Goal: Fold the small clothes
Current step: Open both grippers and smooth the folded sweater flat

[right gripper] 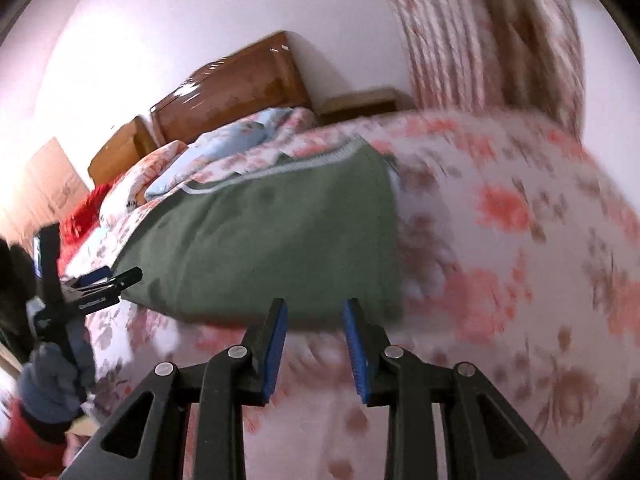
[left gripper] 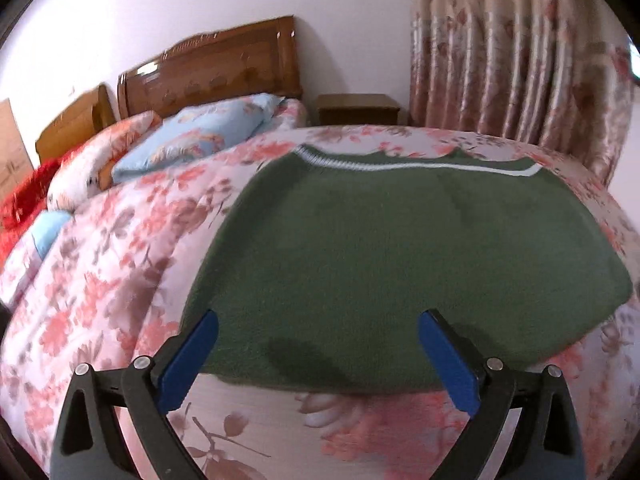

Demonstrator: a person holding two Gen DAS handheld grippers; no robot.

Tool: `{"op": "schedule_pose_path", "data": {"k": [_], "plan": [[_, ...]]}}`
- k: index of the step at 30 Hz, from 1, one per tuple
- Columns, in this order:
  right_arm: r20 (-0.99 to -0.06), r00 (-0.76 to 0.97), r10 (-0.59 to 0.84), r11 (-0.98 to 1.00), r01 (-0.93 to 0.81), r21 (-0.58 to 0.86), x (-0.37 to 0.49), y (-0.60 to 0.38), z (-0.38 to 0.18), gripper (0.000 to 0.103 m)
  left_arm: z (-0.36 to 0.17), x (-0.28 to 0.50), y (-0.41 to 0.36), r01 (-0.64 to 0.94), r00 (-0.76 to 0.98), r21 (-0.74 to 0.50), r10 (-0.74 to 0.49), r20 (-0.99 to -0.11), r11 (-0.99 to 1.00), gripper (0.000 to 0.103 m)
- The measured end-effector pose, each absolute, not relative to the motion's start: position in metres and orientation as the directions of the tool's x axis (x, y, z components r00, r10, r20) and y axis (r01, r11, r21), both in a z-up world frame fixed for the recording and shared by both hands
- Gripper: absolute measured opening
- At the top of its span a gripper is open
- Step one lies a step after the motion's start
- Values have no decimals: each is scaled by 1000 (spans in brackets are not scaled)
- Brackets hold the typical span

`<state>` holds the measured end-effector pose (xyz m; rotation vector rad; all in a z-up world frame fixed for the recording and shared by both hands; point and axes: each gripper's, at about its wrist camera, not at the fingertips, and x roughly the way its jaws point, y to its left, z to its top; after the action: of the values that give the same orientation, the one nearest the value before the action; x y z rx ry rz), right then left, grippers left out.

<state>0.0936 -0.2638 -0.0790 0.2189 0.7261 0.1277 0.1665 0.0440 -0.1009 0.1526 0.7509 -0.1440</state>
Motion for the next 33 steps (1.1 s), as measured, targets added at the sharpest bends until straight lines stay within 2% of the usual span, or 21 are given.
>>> {"op": "schedule_pose_path", "data": {"k": [5,10,15,21,26,27,29,31,33], "plan": [[-626,776,84,996,-92,20,137,-209,-71,30,-112,165,27,211,727,150,-52,-685,966,103],[-671,741,-27,994,-53,-98,170,-195,-100,30,-117,167,35,209,711,100,-82,-698,973,103],[-656,755,-6,995,-60,-78,160,-204,-108,32,-118,170,39,211,695,54,-111,-710,976,103],[-662,748,-45,989,-63,-137,165,-194,-106,37,-118,167,41,204,697,40,-117,-708,978,103],[-669,744,4,994,-75,-77,168,-202,-104,39,-118,167,42,200,694,24,-124,-709,980,103],[-669,743,15,994,-82,-68,168,-203,-104,42,-118,167,43,198,693,20,-126,-710,980,103],[-673,738,41,992,-108,-58,169,-200,-104,57,-118,166,45,192,691,10,-128,-711,981,103],[-694,711,110,980,-194,-43,171,-192,-108,92,-115,164,48,189,701,-10,-142,-699,982,103],[-712,696,92,971,-220,-90,173,-181,-111,94,-109,156,58,184,730,-54,-174,-661,981,103]]}}
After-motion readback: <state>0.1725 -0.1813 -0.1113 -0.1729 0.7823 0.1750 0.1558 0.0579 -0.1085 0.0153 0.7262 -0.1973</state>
